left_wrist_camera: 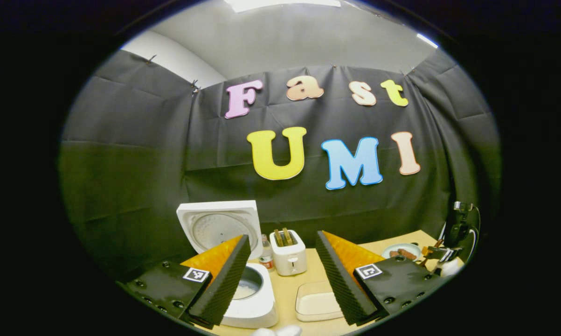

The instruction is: Close the left gripper, press the button to open the rice cooker; take a wooden spoon from the chopstick holder with the right hand, scoop a spoonful of rice and pour it into the rice cooker, then put the wooden spoon back into the chopstick holder.

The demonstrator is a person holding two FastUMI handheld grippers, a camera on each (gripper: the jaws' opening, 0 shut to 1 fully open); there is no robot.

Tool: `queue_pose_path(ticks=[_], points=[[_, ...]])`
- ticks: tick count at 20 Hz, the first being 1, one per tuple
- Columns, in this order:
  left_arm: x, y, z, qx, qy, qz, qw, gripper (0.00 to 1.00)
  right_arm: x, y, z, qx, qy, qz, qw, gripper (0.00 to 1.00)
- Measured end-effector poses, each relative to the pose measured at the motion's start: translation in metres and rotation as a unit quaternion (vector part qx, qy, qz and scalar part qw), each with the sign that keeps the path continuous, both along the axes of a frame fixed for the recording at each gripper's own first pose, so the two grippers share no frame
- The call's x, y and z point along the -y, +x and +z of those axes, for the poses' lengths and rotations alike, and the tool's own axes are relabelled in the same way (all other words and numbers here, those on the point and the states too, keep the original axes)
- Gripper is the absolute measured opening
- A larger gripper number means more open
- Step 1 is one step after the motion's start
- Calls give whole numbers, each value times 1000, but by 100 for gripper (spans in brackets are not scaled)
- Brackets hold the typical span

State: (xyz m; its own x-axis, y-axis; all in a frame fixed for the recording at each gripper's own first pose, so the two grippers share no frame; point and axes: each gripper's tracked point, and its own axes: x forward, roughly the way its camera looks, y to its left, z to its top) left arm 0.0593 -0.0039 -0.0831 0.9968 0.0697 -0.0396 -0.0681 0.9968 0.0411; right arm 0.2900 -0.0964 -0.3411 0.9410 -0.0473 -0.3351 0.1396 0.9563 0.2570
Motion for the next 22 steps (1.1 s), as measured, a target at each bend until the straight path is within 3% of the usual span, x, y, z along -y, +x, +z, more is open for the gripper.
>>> queue_pose_path(ticks=[6, 11, 16, 22], points=[[-14, -4, -3, 0, -3, 5, 1000, 100, -16, -11, 32, 31, -55, 19, 998, 26], [-37, -10, -9, 0, -9, 12, 1000, 100, -40, -19, 107, 81, -102, 36, 991, 26], [-71, -17, -22, -4, -6, 27, 1000, 100, -108, -40, 195, 132, -142, 73, 978, 25], [-109, -26, -33, -5, -6, 43, 999, 100, -226, -74, 230, 162, -168, 140, 962, 25]])
